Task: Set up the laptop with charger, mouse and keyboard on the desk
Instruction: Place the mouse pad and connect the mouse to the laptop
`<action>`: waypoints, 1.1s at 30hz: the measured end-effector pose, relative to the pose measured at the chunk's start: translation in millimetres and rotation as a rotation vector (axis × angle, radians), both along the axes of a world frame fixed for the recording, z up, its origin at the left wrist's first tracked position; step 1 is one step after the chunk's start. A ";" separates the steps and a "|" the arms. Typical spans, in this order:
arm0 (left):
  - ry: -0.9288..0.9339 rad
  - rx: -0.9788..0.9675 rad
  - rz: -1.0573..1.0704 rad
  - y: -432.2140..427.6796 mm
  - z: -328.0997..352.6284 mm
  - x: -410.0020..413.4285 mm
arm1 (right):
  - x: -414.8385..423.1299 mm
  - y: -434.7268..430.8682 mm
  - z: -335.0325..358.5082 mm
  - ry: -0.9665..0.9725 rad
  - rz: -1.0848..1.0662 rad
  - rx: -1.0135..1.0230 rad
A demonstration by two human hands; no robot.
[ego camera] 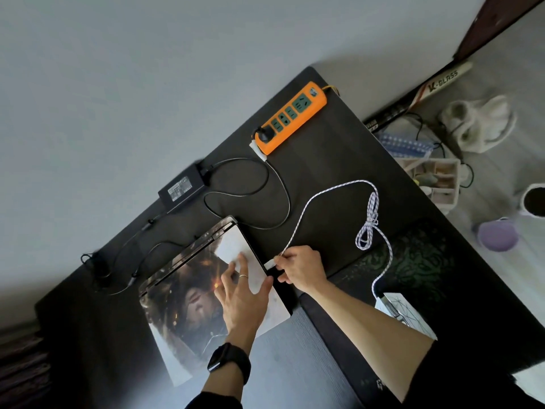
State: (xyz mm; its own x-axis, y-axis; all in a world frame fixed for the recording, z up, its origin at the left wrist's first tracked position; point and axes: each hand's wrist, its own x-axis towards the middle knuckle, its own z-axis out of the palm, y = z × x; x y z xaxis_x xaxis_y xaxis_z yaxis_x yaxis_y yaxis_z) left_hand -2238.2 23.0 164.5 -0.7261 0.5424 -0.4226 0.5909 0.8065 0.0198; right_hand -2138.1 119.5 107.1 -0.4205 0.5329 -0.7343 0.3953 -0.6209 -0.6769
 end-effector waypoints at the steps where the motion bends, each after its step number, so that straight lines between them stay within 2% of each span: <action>1: 0.004 -0.001 -0.004 -0.3 -1.5 -0.2 | 0.6 0.4 0.7 -0.004 0.012 -0.003; 8: -0.022 -0.035 -0.008 3.8 0.6 1.2 | 6.3 13.2 10.0 -0.023 0.062 -0.045; 12: -0.076 -0.056 0.008 8.9 7.8 5.0 | 12.1 12.1 19.3 -0.119 0.101 -0.044; 17: -0.105 -0.038 0.028 2.0 5.4 -1.0 | 55.5 -22.9 30.4 -0.175 0.252 0.253; 23: -0.115 0.040 0.047 -3.7 -3.7 2.7 | 170.4 -55.4 76.3 -0.313 0.242 0.557; 28: -0.111 0.170 0.015 -34.4 -16.3 63.4 | 244.6 -51.2 71.0 -0.600 0.346 0.685; 33: -0.134 0.305 0.053 -85.8 -19.9 159.8 | 251.2 -51.7 56.5 -0.674 0.712 0.636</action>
